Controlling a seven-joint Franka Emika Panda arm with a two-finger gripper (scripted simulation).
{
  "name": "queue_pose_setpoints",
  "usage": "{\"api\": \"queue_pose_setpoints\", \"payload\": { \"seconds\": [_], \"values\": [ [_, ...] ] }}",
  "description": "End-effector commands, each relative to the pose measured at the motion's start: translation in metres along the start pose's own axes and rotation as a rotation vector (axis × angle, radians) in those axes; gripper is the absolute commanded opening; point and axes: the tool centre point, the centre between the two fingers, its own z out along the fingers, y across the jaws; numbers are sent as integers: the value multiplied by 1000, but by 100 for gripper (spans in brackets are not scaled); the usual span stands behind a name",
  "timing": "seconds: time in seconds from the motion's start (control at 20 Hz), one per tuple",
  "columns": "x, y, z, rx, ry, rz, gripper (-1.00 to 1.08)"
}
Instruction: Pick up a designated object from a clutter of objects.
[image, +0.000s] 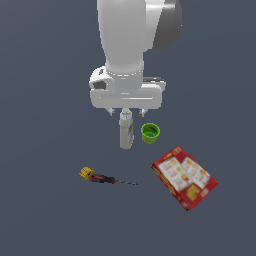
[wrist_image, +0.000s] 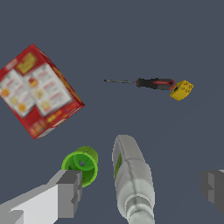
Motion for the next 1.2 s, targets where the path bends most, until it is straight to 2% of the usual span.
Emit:
{"api": "queue_pose_setpoints", "payload": {
  "seconds": [0.0, 0.3, 0.6, 1.15],
  "values": [
    [1, 0, 0, 0, 1, 2, 100],
    [11, 9, 10, 4, 2, 33, 100],
    [33, 29, 33, 10, 4, 102, 100],
    [84, 99, 115, 8, 13, 309, 100]
  ]
}}
